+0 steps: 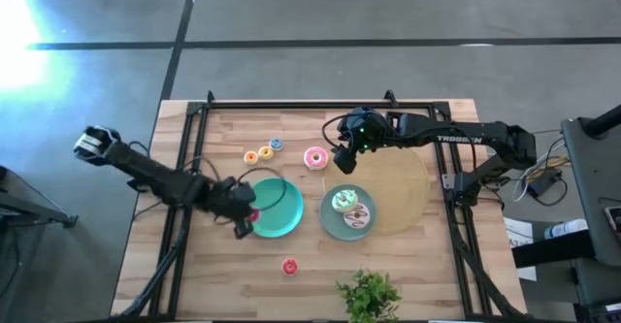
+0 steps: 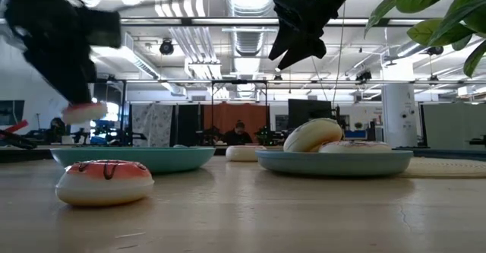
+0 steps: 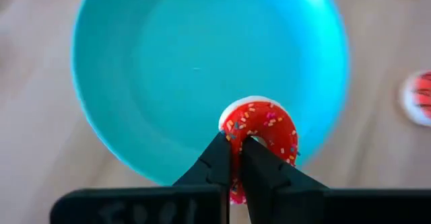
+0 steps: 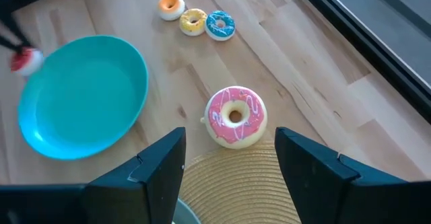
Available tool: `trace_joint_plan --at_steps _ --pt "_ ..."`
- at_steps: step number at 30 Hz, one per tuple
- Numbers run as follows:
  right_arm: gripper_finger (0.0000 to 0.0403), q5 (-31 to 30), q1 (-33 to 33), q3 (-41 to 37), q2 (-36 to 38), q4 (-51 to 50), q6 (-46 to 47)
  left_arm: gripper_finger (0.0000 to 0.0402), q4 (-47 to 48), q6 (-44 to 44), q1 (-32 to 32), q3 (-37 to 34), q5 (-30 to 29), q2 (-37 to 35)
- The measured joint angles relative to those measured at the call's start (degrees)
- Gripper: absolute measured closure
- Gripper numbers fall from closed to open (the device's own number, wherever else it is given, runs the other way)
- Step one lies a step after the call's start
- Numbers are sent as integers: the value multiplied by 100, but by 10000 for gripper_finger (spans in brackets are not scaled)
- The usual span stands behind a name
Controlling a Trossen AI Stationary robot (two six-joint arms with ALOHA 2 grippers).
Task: Pick & Place donuts
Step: Put the small red donut on the blue plate, then put the small white donut on the blue plate
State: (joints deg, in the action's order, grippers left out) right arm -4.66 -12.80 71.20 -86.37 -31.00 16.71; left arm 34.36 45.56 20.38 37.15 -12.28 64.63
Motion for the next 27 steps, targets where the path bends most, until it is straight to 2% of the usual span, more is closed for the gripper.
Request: trace_joint_plan --at_steps 4,7,15,17,20,22,25,27 --pt "184 8 0 0 0 -4 -22 400 16 -754 -695 -57 241 300" --pt "184 10 0 -9 0 -12 -23 387 -10 -764 -894 -55 335 429" --pt "184 5 0 -28 0 -4 -171 306 9 -577 -897 -55 1036 345" --pt "184 5 0 -28 0 -4 -195 293 154 -522 -905 -20 1295 274" --pt "184 5 0 -28 0 -2 -198 288 603 -545 -904 283 1365 70" --pt "184 5 -1 -28 0 -2 -220 288 1225 -680 -943 544 989 -104" --pt "184 6 -13 -28 0 0 -241 287 1771 -694 -1080 824 -312 -364" --pt "184 8 -26 -28 0 6 -241 287 1857 -639 -1426 804 -855 -504"
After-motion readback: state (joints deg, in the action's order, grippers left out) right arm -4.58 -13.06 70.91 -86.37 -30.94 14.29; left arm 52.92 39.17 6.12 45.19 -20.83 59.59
